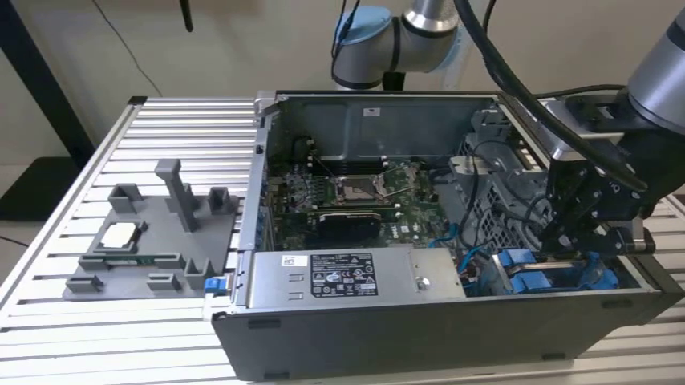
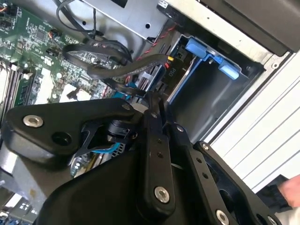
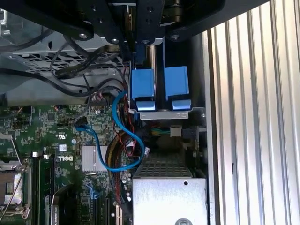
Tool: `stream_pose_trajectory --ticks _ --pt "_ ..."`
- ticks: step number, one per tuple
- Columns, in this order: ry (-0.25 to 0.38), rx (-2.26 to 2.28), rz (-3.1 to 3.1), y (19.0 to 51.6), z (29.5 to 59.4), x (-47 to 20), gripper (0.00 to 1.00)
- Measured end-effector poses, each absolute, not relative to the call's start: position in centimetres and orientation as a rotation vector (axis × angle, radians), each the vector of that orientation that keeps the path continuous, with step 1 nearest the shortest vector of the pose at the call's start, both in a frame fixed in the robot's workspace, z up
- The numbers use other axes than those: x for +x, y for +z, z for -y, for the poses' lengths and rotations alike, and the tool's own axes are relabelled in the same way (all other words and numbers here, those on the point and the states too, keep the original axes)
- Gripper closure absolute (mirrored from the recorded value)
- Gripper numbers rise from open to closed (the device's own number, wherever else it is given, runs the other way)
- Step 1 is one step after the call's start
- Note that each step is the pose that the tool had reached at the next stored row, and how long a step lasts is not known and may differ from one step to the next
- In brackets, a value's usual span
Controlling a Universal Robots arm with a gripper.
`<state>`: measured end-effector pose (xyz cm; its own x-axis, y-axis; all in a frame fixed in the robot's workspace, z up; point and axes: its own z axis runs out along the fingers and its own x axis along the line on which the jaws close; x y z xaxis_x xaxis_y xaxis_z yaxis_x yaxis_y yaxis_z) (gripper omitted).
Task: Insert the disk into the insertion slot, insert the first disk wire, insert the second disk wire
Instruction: 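Insert the second disk wire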
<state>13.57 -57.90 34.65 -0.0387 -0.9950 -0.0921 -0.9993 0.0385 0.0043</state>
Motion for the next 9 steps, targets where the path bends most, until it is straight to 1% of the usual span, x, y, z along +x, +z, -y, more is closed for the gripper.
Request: stream_pose_trajectory --ticks 9 --pt "0.099 -2.151 -2.182 34.41 57.90 13.93 0.84"
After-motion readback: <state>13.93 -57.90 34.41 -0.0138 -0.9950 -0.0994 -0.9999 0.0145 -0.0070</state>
